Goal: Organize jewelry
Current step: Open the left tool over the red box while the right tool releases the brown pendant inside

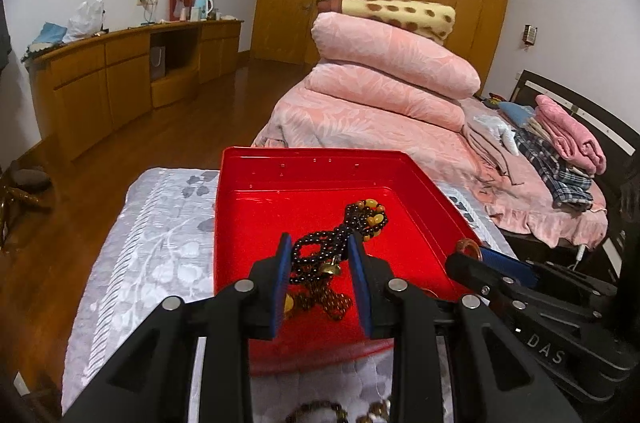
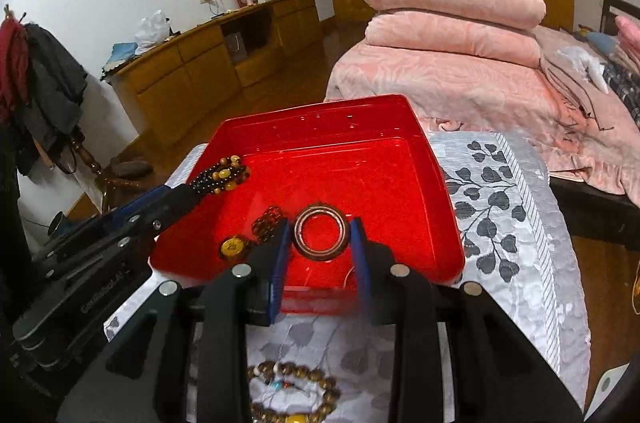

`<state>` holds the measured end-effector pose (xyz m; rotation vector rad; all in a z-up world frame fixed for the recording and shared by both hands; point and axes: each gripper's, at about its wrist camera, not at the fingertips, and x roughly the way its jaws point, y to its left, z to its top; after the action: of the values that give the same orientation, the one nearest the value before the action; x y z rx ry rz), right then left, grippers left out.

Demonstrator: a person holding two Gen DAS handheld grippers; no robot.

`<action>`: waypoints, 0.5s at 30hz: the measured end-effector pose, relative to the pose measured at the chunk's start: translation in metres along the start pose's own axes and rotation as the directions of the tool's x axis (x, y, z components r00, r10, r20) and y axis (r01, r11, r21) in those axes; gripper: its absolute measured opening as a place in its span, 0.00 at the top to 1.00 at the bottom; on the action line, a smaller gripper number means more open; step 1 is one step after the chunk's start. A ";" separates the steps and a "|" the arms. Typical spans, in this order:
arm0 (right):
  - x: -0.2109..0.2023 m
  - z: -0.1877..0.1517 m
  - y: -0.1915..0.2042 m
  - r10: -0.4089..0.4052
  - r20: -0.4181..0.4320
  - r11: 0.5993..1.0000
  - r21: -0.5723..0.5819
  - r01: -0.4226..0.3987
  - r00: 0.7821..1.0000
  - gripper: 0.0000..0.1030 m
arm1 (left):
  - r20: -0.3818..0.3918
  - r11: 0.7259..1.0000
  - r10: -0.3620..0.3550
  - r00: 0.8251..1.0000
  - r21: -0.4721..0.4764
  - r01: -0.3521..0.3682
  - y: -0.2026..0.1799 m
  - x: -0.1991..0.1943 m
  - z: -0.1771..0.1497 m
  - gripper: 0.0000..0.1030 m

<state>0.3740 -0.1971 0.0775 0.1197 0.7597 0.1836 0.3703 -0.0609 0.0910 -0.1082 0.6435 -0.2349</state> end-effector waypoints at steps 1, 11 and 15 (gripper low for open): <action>0.003 0.001 -0.001 -0.007 -0.003 1.000 0.002 0.007 1.000 0.72 | -0.008 1.000 0.003 1.000 -0.003 -0.003 0.001 0.005 0.001 0.73; 0.029 0.004 -0.012 -0.027 -0.039 0.999 0.023 0.028 0.999 0.65 | -0.071 0.999 0.020 0.997 -0.025 -0.022 0.009 0.038 -0.002 0.71; 0.029 0.002 -0.015 -0.045 -0.025 0.999 0.028 0.045 0.999 0.44 | -0.071 0.999 0.022 0.997 -0.035 -0.024 0.011 0.039 -0.003 0.47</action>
<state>0.3973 -0.2056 0.0569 0.1275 0.7887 0.1315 0.4001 -0.0596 0.0639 -0.1274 0.7190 -0.2056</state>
